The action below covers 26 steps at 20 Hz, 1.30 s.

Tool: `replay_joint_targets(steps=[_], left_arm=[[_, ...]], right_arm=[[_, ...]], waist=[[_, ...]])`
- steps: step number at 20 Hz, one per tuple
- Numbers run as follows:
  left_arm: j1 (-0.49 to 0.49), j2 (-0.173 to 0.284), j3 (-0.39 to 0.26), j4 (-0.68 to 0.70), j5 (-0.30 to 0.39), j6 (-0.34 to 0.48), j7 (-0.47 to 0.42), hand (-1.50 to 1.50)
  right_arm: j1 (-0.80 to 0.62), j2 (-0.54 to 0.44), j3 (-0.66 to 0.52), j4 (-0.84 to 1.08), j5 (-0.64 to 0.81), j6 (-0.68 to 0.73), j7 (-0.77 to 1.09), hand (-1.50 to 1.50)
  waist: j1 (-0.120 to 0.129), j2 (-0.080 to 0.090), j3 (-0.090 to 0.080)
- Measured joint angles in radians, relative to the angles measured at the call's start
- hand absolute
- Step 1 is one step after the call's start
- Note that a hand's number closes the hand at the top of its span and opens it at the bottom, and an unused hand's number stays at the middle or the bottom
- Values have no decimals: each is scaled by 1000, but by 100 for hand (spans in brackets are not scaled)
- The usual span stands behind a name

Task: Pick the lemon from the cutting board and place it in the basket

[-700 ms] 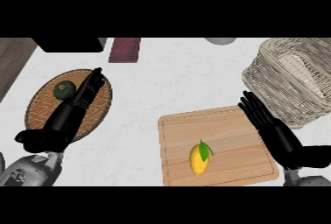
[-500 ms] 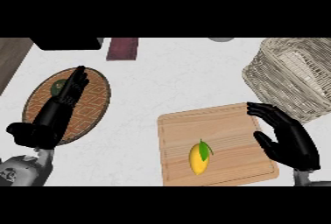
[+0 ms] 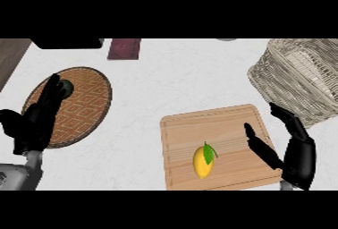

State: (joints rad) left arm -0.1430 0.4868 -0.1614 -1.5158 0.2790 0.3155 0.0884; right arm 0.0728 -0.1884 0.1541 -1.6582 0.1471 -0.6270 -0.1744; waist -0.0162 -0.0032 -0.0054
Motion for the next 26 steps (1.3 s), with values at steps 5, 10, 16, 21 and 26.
replay_joint_targets(steps=[5,10,16,21,26], left_arm=[[-19,3,14,16,1,7,19,0],[-17,5,23,26,-4,11,17,0],[-25,-3,14,25,-11,15,23,0],[-37,-9,19,41,-9,9,19,0],[-58,-21,21,63,-17,5,27,0]], right_arm=[[37,50,-7,25,259,-240,170,-150],[151,29,31,20,448,-186,393,-150],[275,-21,141,-50,560,62,653,-150],[294,-34,235,-258,652,280,930,-150],[263,-4,325,-516,763,489,1207,-150]], waist=[[-2,4,-4],[-3,7,-10],[3,9,-11],[7,6,-8],[9,4,-2]])
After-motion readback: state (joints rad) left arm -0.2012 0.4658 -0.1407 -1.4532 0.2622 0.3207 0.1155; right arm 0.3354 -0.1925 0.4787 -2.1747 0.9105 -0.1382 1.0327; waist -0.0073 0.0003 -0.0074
